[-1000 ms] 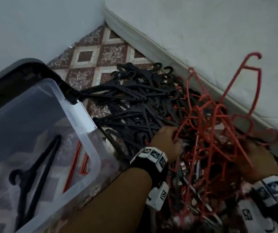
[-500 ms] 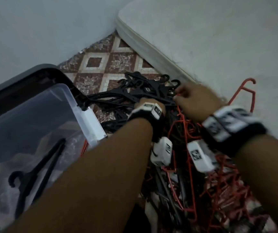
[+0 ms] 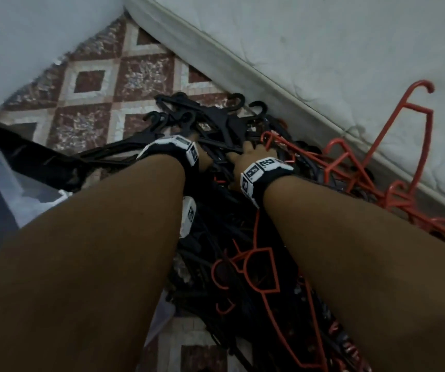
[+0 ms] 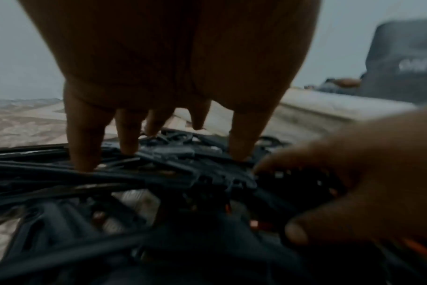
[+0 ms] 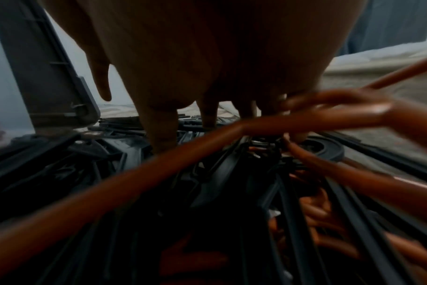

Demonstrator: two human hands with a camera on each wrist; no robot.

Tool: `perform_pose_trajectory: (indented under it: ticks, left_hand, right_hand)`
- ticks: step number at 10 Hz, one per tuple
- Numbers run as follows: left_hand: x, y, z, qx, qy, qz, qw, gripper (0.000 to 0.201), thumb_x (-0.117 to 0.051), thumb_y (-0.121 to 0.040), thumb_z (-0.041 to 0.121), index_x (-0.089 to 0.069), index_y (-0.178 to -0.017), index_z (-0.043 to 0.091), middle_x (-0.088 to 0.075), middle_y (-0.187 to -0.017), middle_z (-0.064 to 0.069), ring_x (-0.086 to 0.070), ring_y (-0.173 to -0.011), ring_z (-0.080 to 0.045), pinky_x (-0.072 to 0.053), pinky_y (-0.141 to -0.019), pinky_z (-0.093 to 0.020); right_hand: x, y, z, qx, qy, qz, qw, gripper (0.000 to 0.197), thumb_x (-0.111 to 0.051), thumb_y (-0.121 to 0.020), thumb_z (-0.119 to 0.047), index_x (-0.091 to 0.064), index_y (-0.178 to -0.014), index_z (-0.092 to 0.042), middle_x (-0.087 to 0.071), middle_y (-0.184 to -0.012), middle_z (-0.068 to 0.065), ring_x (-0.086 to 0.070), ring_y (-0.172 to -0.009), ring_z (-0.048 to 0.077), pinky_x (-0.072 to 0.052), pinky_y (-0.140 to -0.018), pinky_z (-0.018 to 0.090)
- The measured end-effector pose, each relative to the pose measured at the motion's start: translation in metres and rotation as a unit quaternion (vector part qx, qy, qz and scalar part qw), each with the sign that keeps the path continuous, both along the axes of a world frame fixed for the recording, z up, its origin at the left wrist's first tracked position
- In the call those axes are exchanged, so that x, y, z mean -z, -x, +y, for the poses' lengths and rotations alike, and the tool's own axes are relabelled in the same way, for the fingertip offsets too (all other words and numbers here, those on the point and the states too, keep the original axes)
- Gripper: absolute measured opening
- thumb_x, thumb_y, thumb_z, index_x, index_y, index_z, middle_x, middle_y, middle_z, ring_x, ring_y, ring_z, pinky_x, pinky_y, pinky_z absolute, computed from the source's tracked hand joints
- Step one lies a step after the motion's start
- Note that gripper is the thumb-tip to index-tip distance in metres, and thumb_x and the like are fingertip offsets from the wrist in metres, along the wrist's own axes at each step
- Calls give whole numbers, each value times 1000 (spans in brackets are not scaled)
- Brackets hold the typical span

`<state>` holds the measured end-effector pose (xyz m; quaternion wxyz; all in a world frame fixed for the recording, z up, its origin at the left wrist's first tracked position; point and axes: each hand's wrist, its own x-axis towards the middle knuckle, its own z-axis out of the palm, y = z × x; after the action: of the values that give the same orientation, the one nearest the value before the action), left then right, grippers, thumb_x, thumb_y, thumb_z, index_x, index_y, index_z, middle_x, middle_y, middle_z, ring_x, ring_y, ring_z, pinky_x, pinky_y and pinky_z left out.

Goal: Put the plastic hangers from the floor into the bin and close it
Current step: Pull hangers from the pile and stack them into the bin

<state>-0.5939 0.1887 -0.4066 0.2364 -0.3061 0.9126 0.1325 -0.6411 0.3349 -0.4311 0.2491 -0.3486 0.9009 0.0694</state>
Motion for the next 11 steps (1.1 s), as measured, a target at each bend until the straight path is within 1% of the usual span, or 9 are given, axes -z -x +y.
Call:
perform_pose_trajectory:
  ticks: [2,3,5,6,7,8,9,10,11]
  left_hand:
    - [20,-22,34,35,-14,-24,999,50,-60,-88,41,-57,-129,13,-58,-131,-14,-54,-121,-34,-42,-103,-42]
    - [14,-32,55,66,4,-42,997,49,-52,-91,42,-54,-132,15,-50,-139,-16,-43,-131,-38,-30,-112,-47]
    - [-28,-44,83,55,-31,-75,995,65,-45,-91,51,-34,-146,18,-27,-153,-17,-20,-140,-45,-20,-114,-57]
    - [-59,-49,100,86,-50,-44,994,59,-33,-96,50,-38,-146,20,-32,-152,-13,-22,-140,-44,-24,-111,-57]
    - [-103,-53,114,85,-38,14,996,45,-39,-96,43,-55,-130,19,-49,-136,-13,-45,-126,-36,-35,-105,-44]
    - [-149,-56,115,122,-124,79,982,35,-40,-98,32,-61,-116,11,-61,-119,-12,-57,-106,-32,-45,-86,-35]
    - [-192,-69,108,139,-209,137,958,35,-56,-81,41,-57,-110,21,-60,-103,0,-58,-83,-22,-40,-62,-28]
    - [-217,-79,114,232,-117,212,942,62,-71,-74,42,-47,-128,25,-54,-110,9,-57,-85,-15,-43,-69,-26]
    - [-238,-83,131,232,-42,302,924,61,-74,-70,44,-50,-122,23,-64,-99,3,-62,-80,-20,-48,-65,-28]
  right_hand:
    - [-5,-18,2,20,11,-5,1000,58,-60,-88,-41,-38,-138,-22,-27,-137,21,-39,-116,47,-35,-92,54]
    - [-9,-31,13,24,33,-28,999,56,-62,-88,-34,-39,-136,-17,-30,-134,20,-44,-110,47,-37,-84,52]
    - [-42,-45,51,68,84,-47,993,67,-66,-75,-55,-43,-130,-23,-38,-121,14,-50,-103,41,-46,-84,49]
    - [-77,-43,65,65,84,-59,993,61,-63,-77,-53,-47,-126,-19,-45,-116,12,-56,-94,35,-49,-79,39]
    - [-127,-37,74,2,44,-41,998,34,-62,-83,-38,-57,-110,-16,-60,-107,8,-59,-82,26,-46,-70,32]
    - [-175,-38,69,-1,2,63,998,27,-68,-82,-39,-70,-100,-19,-70,-101,4,-66,-92,23,-42,-62,27]
    - [-249,-42,74,1,-71,113,991,28,-70,-82,-44,-69,-67,-21,-57,-59,-4,-55,-53,14,-36,-48,24]
    - [-301,-43,86,-123,-15,74,990,24,-68,-85,-29,-71,-88,-5,-50,-61,3,-48,-56,22,-36,-56,26]
    - [-344,-52,94,-170,-27,111,979,35,-69,-83,-42,-73,-90,-8,-59,-65,4,-54,-61,23,-38,-58,27]
